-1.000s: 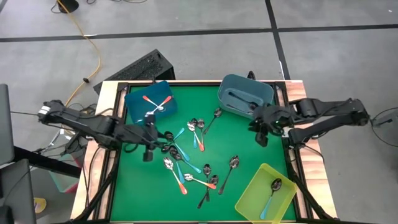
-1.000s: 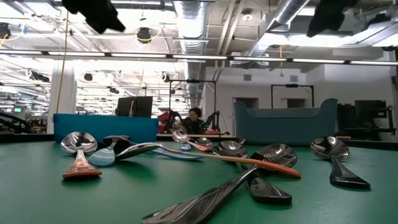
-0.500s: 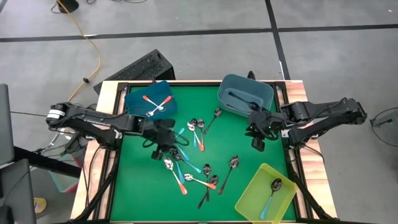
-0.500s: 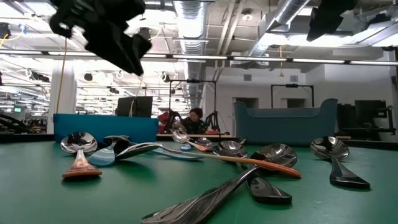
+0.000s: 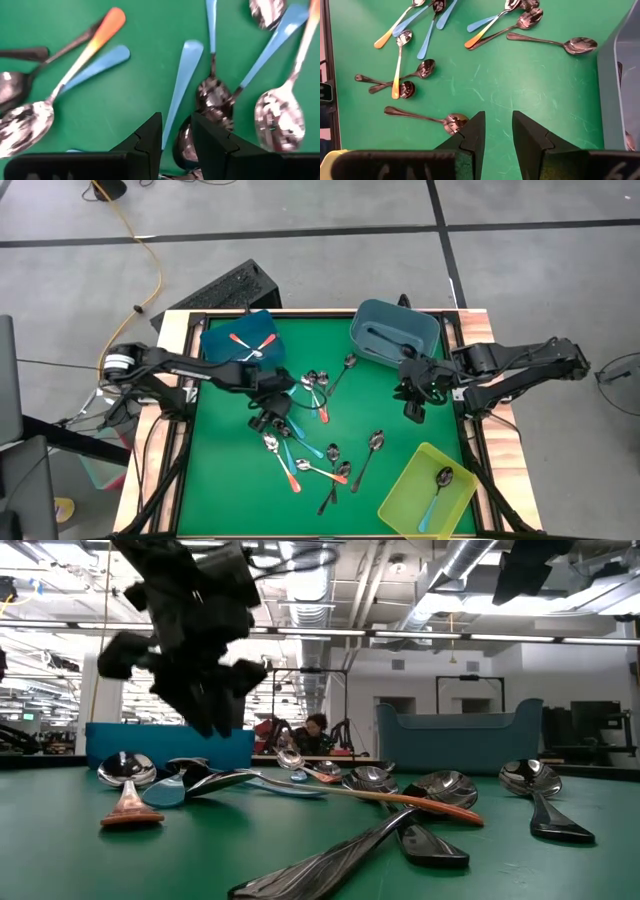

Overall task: Sort silverware by color (type)
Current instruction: Put the blue spoon into the yellow bin

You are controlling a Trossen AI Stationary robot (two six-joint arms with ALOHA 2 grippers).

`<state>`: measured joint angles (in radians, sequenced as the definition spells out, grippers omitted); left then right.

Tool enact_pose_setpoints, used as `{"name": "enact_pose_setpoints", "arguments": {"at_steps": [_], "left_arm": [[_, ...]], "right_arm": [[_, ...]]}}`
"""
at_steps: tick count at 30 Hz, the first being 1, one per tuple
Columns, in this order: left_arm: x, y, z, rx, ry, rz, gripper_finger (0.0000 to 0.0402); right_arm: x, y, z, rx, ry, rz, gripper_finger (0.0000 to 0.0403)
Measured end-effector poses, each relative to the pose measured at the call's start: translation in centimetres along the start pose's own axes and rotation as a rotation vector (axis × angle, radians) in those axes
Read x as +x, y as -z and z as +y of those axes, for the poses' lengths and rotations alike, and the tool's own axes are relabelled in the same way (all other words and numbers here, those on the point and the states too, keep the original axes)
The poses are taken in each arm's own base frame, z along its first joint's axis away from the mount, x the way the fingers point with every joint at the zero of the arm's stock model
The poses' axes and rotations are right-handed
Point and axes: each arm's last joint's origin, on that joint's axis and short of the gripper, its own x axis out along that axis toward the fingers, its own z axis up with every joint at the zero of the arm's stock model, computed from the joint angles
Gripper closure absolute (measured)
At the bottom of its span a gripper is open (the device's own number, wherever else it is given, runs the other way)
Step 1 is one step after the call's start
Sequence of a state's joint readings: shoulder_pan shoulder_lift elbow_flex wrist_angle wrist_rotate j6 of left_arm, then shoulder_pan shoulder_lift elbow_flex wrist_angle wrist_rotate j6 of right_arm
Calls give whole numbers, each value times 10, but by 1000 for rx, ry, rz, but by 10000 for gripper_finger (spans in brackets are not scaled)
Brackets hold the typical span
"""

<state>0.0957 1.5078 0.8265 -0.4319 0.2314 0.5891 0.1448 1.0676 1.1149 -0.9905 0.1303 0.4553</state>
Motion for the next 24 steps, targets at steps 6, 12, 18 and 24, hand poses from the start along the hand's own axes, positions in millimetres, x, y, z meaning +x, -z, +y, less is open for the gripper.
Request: {"name": "enact_pose_setpoints", "arguments": {"at_steps": [6, 12, 18, 24], "left_arm": [[20, 14, 11, 6, 30, 71, 311], [35, 24, 18, 18, 53, 123, 311], [40, 28, 20, 4, 61, 159, 333], [41, 28, 20, -61, 47, 163, 395]], "right_arm": [[0, 0, 0, 8, 0, 0, 291], [0, 0, 0, 21, 0, 0, 291], [0, 0, 0, 26, -1, -1, 291], [0, 0, 0, 26, -1, -1, 291]]}}
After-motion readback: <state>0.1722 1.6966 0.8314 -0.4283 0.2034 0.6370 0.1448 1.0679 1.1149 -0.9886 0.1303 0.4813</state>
